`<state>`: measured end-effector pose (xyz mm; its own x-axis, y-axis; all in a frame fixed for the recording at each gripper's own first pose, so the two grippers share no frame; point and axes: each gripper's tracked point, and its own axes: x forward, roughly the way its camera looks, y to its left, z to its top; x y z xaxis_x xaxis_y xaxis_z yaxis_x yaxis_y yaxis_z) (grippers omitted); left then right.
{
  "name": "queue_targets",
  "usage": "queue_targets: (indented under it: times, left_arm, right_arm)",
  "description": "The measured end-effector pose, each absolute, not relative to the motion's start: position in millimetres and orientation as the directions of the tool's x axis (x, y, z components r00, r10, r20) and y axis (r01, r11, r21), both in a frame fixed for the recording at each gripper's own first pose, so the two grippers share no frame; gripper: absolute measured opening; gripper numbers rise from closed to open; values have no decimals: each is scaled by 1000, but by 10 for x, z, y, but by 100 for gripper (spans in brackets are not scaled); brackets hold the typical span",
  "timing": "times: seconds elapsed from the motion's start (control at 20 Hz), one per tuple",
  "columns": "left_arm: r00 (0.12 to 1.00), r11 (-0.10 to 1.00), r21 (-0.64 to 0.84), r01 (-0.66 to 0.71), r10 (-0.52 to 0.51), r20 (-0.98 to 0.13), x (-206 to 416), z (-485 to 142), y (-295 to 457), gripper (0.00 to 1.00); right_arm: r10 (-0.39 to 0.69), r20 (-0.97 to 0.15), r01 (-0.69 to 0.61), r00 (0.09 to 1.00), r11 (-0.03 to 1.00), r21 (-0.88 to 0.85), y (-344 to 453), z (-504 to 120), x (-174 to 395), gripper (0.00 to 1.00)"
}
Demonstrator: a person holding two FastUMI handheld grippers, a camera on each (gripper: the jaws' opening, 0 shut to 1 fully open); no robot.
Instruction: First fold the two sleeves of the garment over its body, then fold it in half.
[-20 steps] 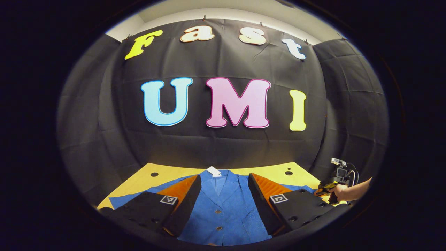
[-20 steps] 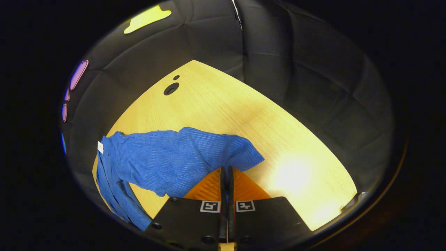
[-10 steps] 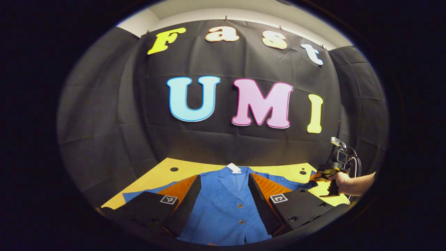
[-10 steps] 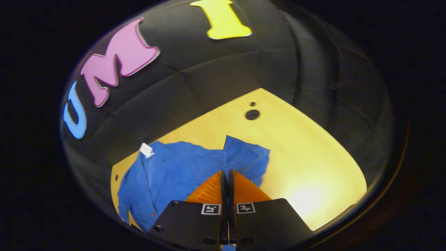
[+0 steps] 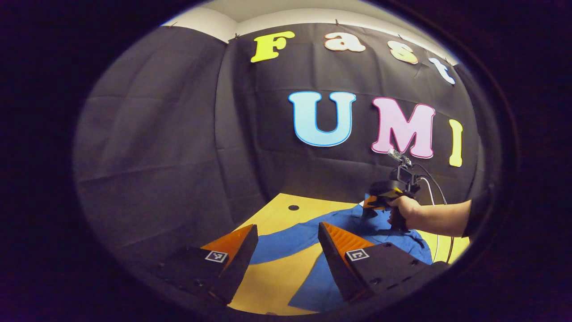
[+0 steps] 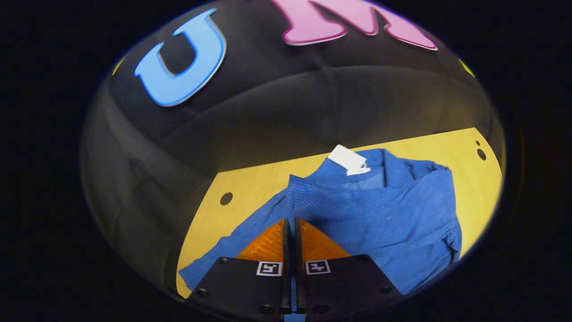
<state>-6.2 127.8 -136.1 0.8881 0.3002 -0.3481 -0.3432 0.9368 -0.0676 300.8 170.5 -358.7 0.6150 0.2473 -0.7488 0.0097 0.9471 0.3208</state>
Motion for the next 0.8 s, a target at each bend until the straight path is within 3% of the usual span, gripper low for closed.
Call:
queue_targets:
  times: [0.05,0.1,0.15,0.25,0.3,0.5,0.8]
  left_arm:
    - [882,929,-103,-357,298,-365,-7,-1525,1453,78]
    - [870,917,-126,-379,306,-387,66,-1706,1642,78]
    - [859,907,-145,-395,308,-409,133,-1851,1797,78]
    - [795,876,-238,-420,229,-561,254,-2401,1982,78]
    - [762,862,-244,-443,219,-609,319,-2676,2106,81]
    - [579,816,-115,-566,294,-761,418,-3493,2674,81]
    - [459,762,-81,-643,298,-837,948,-3557,2842,81]
  right_arm:
    - [254,-753,-4,607,948,317,1815,-3702,2995,19]
    - [250,-766,-18,593,955,297,1882,-3795,2930,17]
    - [241,-778,-33,580,961,273,1901,-3896,2879,41]
    - [232,-768,-73,597,969,236,1767,-3842,2711,89]
    - [241,-729,-105,641,968,228,1656,-3695,2643,99]
    - [252,-605,-234,755,966,110,1021,-3178,2221,98]
    - [301,-660,-220,688,954,206,600,-3108,1350,98]
